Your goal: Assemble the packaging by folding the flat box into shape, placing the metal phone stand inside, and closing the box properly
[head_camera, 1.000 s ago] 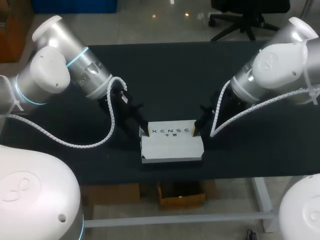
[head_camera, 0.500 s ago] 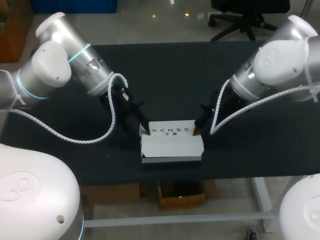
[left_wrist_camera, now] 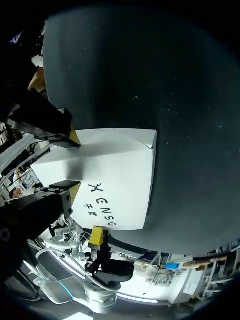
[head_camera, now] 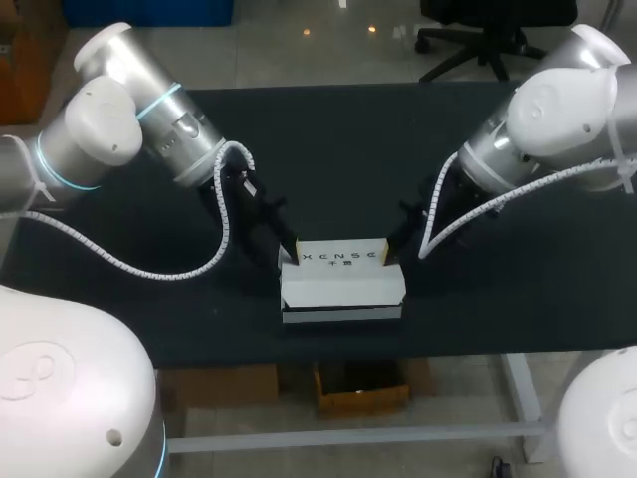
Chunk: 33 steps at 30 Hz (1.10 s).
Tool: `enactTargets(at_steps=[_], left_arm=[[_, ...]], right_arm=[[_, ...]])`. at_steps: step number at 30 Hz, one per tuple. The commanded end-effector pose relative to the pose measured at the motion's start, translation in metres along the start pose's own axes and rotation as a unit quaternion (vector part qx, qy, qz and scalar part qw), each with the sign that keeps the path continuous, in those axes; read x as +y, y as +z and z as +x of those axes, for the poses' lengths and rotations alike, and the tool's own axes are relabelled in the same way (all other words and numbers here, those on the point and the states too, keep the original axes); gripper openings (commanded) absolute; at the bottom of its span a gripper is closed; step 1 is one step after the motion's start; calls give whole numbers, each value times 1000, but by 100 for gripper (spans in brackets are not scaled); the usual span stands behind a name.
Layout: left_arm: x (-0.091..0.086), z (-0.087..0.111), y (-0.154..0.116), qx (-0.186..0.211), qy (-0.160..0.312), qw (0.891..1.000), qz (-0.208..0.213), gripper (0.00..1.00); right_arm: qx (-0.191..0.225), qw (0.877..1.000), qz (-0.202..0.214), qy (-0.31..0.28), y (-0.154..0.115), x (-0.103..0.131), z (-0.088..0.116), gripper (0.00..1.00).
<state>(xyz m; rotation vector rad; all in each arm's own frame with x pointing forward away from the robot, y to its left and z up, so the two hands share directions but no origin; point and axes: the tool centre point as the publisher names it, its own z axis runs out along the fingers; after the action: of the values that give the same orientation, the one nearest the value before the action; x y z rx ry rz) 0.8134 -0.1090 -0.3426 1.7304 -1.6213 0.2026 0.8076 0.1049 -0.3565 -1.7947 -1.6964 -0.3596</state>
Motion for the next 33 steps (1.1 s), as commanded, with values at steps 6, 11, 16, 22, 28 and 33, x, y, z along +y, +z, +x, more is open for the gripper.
enactTargets(at_steps=[6, 11, 16, 22, 28, 33], left_arm=[[-4, 6, -1, -2, -4, 1000, -10, 44], [-5, 7, -2, 2, -6, 1000, -15, 43], [-5, 7, -3, 4, -7, 1000, -21, 44], [-6, 8, -5, 6, -8, 1000, -25, 44], [-6, 9, -6, 7, -10, 999, -33, 44], [-5, 10, -7, 7, -10, 999, -37, 44]], right_arm=[[6, 1000, 14, 1, -2, 6, 7, 36], [9, 1000, 20, 1, -3, 7, 9, 36], [10, 1000, 23, 2, -5, 7, 11, 36], [12, 1000, 27, 2, -7, 7, 13, 36], [13, 999, 31, 4, -8, 7, 15, 36], [13, 999, 34, 6, -9, 6, 16, 36]])
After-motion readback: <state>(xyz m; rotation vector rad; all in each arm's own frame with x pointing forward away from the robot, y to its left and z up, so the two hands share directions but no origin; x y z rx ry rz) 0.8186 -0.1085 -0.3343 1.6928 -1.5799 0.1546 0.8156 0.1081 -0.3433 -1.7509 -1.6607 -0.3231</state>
